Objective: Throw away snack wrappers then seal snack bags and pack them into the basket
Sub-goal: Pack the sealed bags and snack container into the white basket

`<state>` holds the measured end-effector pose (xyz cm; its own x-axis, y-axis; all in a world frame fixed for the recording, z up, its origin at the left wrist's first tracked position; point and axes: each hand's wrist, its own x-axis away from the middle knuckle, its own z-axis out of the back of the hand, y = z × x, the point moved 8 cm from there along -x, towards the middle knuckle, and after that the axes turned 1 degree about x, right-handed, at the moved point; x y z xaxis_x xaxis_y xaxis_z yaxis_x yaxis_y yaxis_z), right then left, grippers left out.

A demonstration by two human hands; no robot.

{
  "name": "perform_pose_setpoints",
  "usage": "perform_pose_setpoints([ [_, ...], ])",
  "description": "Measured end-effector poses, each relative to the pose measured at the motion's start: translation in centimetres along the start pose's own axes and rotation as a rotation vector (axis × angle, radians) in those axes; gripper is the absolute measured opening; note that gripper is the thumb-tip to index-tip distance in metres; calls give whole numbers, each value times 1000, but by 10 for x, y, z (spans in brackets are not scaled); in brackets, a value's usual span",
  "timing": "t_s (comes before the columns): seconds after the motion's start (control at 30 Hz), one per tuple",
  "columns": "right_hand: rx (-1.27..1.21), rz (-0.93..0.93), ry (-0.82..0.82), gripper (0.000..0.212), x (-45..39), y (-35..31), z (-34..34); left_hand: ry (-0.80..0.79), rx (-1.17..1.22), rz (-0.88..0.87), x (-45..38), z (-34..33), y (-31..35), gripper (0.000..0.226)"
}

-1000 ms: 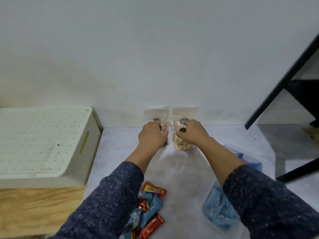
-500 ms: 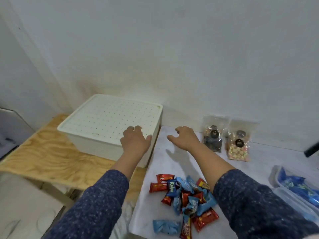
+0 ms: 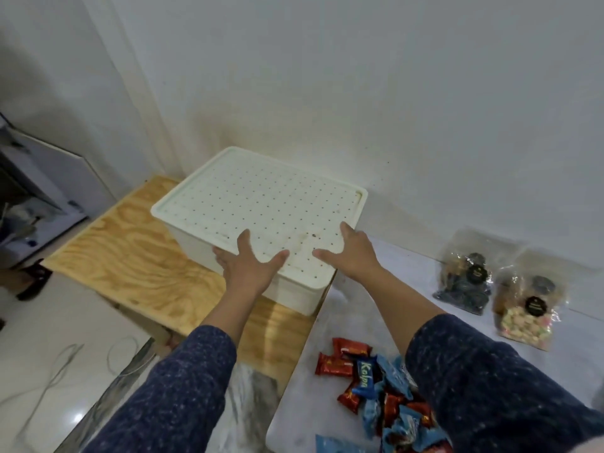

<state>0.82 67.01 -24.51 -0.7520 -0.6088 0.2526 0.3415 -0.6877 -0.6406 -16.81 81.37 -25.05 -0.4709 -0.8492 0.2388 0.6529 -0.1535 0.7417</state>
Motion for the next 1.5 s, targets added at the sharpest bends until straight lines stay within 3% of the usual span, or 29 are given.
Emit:
perform_pose_setpoints([
  [0.4, 84, 56, 0, 107, -5, -17, 14, 103, 65, -22, 9, 14, 7, 102],
  [0.97, -19, 159, 96, 110, 15, -74, 25, 241, 145, -82, 11, 79, 25, 114],
  [1.3, -54, 269, 52, 97, 22, -206, -66, 356, 201, -92, -22, 208, -54, 113],
  [1.5, -51, 251, 33, 107, 21, -290, -158, 355, 112, -112, -61, 305, -120, 110],
])
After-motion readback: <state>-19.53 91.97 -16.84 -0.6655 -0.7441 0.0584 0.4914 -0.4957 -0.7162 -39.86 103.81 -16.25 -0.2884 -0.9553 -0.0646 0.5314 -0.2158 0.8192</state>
